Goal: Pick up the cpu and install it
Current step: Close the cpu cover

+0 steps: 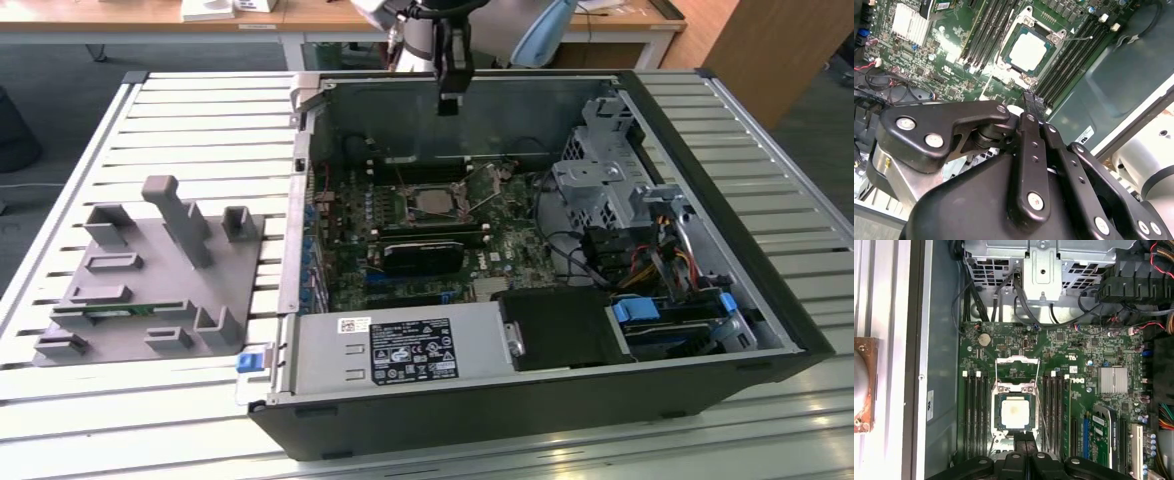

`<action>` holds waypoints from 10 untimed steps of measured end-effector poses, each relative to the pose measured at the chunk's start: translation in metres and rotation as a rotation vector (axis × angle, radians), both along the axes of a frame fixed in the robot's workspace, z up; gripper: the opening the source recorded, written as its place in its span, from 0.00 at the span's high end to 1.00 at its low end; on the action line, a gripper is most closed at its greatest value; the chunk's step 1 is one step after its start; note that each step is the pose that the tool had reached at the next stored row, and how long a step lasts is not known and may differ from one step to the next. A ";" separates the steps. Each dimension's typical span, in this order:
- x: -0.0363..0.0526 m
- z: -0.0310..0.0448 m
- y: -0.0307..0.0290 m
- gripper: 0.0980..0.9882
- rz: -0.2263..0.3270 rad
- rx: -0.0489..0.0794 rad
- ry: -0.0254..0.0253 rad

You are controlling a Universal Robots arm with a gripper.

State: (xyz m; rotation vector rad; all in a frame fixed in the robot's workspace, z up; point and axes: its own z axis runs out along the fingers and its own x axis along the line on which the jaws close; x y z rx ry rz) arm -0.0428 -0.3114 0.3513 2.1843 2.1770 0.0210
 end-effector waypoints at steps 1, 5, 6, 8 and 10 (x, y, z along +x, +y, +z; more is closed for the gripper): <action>0.0000 0.0005 0.0000 0.99 0.000 0.000 0.0000; 0.0000 0.0037 0.0000 0.99 0.000 0.000 0.0000; 0.0000 0.0042 0.0000 0.99 0.000 0.000 0.0000; 0.0000 0.0053 0.0000 0.99 0.000 0.000 -0.0001; 0.0000 0.0064 0.0000 0.99 0.000 0.000 -0.0001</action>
